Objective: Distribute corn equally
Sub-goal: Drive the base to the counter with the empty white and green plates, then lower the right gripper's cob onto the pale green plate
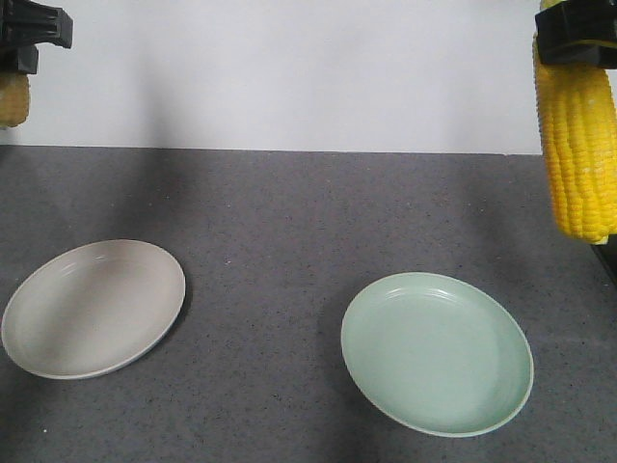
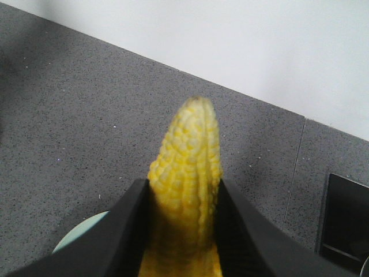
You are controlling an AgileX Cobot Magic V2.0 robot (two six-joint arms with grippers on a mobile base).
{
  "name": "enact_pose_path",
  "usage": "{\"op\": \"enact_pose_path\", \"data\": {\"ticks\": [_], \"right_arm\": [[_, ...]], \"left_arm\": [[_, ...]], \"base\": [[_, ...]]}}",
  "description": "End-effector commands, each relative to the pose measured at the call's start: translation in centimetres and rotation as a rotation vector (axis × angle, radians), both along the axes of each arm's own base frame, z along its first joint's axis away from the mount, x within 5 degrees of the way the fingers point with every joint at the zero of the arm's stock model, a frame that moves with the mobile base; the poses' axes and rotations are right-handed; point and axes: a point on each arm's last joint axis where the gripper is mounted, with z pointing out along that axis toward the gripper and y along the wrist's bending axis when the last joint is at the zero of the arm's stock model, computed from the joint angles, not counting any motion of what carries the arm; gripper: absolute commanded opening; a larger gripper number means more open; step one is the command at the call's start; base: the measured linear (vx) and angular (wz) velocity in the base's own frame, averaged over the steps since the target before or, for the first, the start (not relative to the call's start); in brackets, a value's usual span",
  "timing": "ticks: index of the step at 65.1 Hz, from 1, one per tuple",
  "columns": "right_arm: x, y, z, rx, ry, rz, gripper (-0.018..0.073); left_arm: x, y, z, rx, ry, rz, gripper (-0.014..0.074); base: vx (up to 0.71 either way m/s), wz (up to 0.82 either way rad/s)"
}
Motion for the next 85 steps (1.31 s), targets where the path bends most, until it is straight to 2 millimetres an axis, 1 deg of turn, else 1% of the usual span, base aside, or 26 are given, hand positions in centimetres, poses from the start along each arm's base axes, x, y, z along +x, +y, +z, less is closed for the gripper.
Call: {"op": "enact_pose_path", "data": {"ticks": [1, 15, 22, 33, 44, 51, 61, 62, 65, 72, 77, 85], "right_arm": [[-0.9, -0.5, 1.8, 0.028, -0.116, -0.011, 0.0102], [-0.9, -0.4, 1.8, 0.031, -0.114, -0.009, 0.0102], [-1.1, -0.5, 1.5, 0.019, -0.077, -0.009, 0.0102], [-0.7, -0.4, 0.0, -0.032, 0.06, 0.0, 0.0102], [1.0, 0.6, -1.6, -0.016, 0.131, 0.034, 0.0102], [2.4, 1.4, -3.8, -0.016, 0.203, 0.066, 0.0102], [4.3, 1.9, -8.7, -0.047, 0.33, 0.067, 0.0102], [4.4, 2.0, -8.9, -0.046, 0.331, 0.066, 0.0102], [4.7, 2.1, -10.6, -0.049, 0.369, 0.066, 0.0102], [4.7, 2.3, -13.1, -0.041, 0.415, 0.074, 0.0102], [4.6, 2.4, -14.4, -0.032, 0.437, 0.085, 0.0102], [4.8, 2.7, -15.1, -0.005, 0.426, 0.09, 0.0102]], "left_arm": [[-1.0, 0.5, 2.2, -0.014, -0.118, -0.004, 0.0066], [-1.0, 0.5, 2.2, -0.014, -0.118, -0.004, 0.0066], [-1.0, 0.5, 2.2, -0.014, -0.118, -0.004, 0.0066], [-1.0, 0.5, 2.2, -0.014, -0.118, -0.004, 0.0066], [-1.0, 0.5, 2.2, -0.014, -0.118, -0.004, 0.0066], [-1.0, 0.5, 2.2, -0.014, -0.118, -0.005, 0.0066], [-1.0, 0.5, 2.2, -0.015, -0.121, -0.006, 0.0066], [-1.0, 0.5, 2.2, -0.015, -0.121, -0.006, 0.0066], [-1.0, 0.5, 2.2, -0.015, -0.121, -0.006, 0.0065], [-1.0, 0.5, 2.2, -0.015, -0.121, -0.006, 0.0066], [-1.0, 0.5, 2.2, -0.015, -0.122, -0.006, 0.0066], [-1.0, 0.5, 2.3, -0.016, -0.124, -0.007, 0.0066]], "base": [[0.0, 0.0], [0.0, 0.0], [0.0, 0.0], [0.0, 0.0], [0.0, 0.0], [0.0, 0.0], [0.0, 0.0], [0.0, 0.0], [0.0, 0.0], [0.0, 0.0], [0.0, 0.0], [0.0, 0.0]]}}
